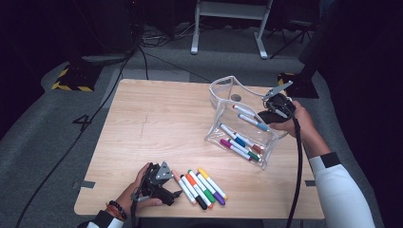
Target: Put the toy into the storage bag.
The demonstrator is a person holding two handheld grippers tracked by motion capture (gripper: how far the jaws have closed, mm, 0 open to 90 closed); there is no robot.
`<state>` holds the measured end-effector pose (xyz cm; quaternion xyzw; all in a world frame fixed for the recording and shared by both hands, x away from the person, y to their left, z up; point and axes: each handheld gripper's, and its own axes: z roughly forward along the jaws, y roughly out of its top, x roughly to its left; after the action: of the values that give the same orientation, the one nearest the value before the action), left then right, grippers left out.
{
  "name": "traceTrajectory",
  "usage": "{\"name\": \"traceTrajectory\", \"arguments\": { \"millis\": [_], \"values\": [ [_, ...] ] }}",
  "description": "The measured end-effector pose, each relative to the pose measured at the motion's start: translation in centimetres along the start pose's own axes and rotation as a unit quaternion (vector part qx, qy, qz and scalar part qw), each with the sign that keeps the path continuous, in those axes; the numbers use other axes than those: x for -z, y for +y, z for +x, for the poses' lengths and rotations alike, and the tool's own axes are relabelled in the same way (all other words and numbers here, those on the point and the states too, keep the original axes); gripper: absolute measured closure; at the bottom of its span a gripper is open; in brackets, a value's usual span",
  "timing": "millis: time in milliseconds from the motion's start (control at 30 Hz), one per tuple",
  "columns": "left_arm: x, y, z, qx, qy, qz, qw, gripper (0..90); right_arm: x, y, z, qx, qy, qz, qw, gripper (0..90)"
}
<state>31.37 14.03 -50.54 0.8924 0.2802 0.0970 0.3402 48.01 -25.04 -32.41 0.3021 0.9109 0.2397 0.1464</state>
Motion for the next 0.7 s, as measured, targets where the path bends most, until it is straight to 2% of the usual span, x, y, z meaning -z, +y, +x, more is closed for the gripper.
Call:
{"name": "traceTrajectory", "arguments": {
  "millis": [133, 433, 567, 700],
  "values": [
    [0.0, 0.0, 0.0, 0.0, 0.0, 0.0, 1.0, 0.4, 0.0, -0.1, 0.0, 0.001, 0.009, 0.0, 1.0, 75.3],
    [0.0, 0.0, 0.0, 0.0, 0.0, 0.0, 1.0, 0.4, 0.6, -0.5, -0.4, -0.012, -0.011, -0.019, 0.9997, 65.4],
    [0.0, 0.0, 0.0, 0.0, 0.0, 0.0, 1.0, 0.4, 1.7, -0.7, -0.5, -0.019, -0.02, -0.048, 0.9985, 59.7],
    [0.0, 0.0, 0.0, 0.0, 0.0, 0.0, 1.0, 0.4, 3.4, -1.1, -0.4, -0.02, -0.026, -0.091, 0.9953, 53.6]
  ]
}}
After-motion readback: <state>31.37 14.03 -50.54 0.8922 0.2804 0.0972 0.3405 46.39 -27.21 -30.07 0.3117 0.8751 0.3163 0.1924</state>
